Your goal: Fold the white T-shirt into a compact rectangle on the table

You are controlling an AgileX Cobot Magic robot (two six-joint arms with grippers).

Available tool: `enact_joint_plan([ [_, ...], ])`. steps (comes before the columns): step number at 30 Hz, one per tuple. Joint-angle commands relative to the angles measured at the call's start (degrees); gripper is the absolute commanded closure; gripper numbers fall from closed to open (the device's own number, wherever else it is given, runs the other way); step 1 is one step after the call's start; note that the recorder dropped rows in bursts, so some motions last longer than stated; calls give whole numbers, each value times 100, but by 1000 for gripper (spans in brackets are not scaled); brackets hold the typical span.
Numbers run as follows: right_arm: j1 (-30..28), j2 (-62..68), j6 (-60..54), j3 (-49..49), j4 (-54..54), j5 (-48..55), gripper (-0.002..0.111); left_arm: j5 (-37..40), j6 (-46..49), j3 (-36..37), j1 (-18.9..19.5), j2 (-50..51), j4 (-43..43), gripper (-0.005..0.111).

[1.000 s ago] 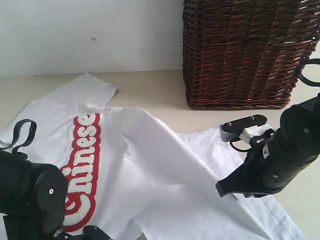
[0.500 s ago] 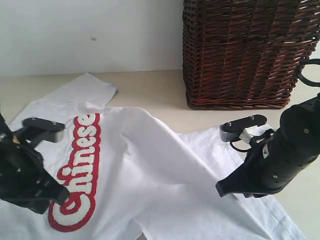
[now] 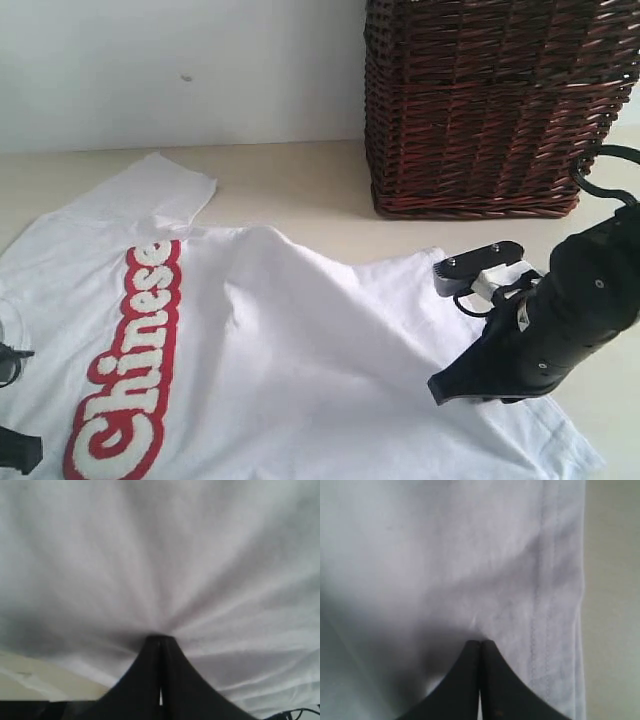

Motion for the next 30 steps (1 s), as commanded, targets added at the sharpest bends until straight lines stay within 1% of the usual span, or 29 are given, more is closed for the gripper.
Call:
enact_joint_plan([
  [1, -24, 116, 85, 432, -145, -134, 108, -56, -551, 93, 232, 226, 818, 107],
  [3, -24, 34, 153, 488, -172, -122, 108, -66, -795, 45, 351, 188, 999, 107],
  [5, -24, 2, 278, 519, -172, -38, 108, -92, -795, -27, 416, 81, 998, 107],
  [13, -24, -9, 418, 1052, 14, -271, 108, -600, -985, -160, 417, -357, 998, 107],
  [19, -24, -262, 405, 1246, 408, -199, 108, -1335, -944, -396, 417, -852, 610, 107],
  [25, -24, -509, 405, 1246, 695, 125, 108, -1352, -785, -821, 417, -891, 547, 107],
  [28, -24, -491, 405, 1261, 900, 424, 108, -1615, -568, -1028, 417, -986, 222, 107],
  [30, -24, -491, 405, 1342, 993, 590, 108, -1726, -193, -1198, 417, -992, -224, 107],
])
